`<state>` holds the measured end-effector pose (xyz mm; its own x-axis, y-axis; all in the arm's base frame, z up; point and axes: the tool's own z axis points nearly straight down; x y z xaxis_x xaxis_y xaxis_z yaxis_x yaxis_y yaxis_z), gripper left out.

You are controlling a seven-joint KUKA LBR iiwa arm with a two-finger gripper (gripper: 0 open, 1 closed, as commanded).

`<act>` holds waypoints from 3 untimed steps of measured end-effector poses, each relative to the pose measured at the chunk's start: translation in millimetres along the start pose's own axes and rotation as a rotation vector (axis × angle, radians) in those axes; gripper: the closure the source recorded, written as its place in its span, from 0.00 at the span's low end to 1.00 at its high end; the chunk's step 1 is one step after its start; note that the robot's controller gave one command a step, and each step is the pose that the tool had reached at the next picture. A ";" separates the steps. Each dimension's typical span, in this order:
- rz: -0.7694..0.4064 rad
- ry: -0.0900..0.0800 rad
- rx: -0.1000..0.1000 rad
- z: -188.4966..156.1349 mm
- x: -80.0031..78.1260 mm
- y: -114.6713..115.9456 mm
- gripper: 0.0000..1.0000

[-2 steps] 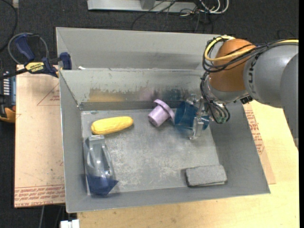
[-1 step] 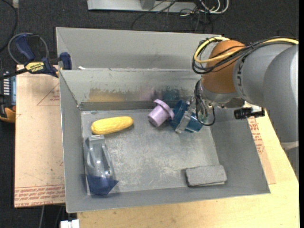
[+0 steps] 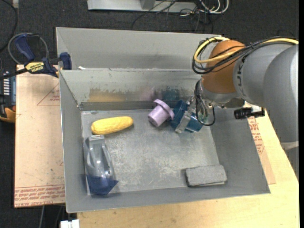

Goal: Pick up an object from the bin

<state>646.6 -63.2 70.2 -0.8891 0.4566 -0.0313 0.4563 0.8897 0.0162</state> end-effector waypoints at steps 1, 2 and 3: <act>-0.001 0.009 0.003 -36.3 1.5 -0.6 1.00; -0.001 -0.002 -0.001 -69.2 -2.5 1.0 1.00; -0.002 -0.005 -0.002 -85.6 -3.5 1.5 1.00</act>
Offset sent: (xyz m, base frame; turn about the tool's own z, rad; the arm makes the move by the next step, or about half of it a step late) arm -0.0035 0.0002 0.0205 -0.0002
